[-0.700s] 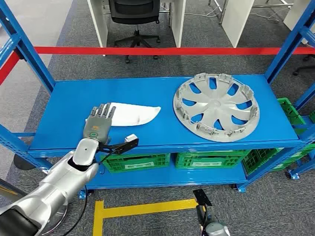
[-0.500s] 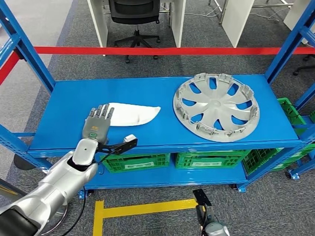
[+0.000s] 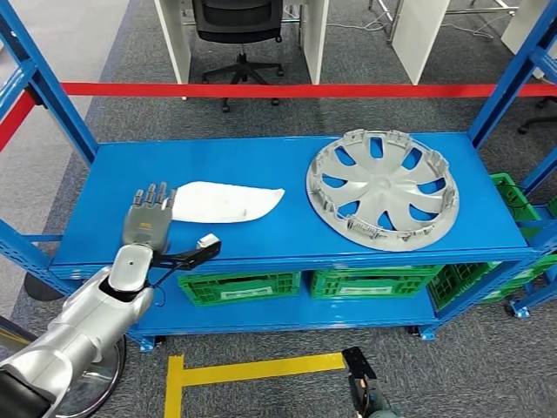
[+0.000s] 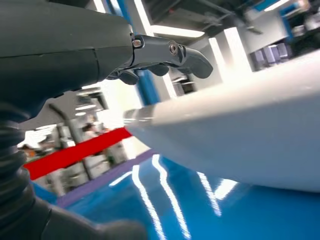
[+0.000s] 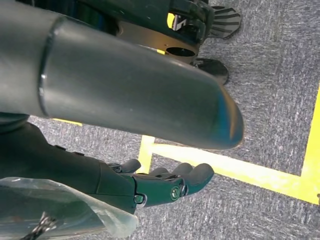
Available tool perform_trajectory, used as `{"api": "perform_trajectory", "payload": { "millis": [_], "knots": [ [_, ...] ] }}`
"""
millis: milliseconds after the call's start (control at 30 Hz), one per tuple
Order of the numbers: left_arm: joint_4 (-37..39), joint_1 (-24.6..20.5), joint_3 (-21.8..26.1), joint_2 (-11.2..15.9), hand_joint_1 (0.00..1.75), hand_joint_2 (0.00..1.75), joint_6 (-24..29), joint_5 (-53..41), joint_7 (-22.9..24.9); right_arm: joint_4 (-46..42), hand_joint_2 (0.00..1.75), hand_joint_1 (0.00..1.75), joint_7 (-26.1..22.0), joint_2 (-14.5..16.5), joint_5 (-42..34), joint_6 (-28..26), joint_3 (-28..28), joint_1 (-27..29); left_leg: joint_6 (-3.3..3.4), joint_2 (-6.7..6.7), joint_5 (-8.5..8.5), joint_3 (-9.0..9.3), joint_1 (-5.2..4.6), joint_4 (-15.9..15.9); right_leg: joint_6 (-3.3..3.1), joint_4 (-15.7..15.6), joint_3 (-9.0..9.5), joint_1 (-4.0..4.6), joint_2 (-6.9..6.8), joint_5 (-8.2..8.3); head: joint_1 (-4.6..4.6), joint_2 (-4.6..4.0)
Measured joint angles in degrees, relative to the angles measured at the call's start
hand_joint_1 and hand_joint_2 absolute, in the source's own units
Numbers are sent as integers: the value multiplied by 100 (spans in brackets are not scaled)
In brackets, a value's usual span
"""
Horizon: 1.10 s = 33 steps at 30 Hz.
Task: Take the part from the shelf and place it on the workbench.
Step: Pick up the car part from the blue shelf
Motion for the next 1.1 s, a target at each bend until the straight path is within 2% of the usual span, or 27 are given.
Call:
{"api": "perform_trajectory", "payload": {
  "millis": [267,1100],
  "knots": [
    [0,14,95,-15,175,175,-23,-42,-148,0,0,0,-32,-20,4,-1,-25,-2,0,0,0,0,-2,2,1,0,0,-1,0,2,-1,0],
    [0,51,109,-7,175,175,-8,-56,-159,0,0,0,-39,-24,5,-2,-55,-3,0,1,0,-4,-1,1,1,0,-4,-1,1,2,-1,0]
  ]
}}
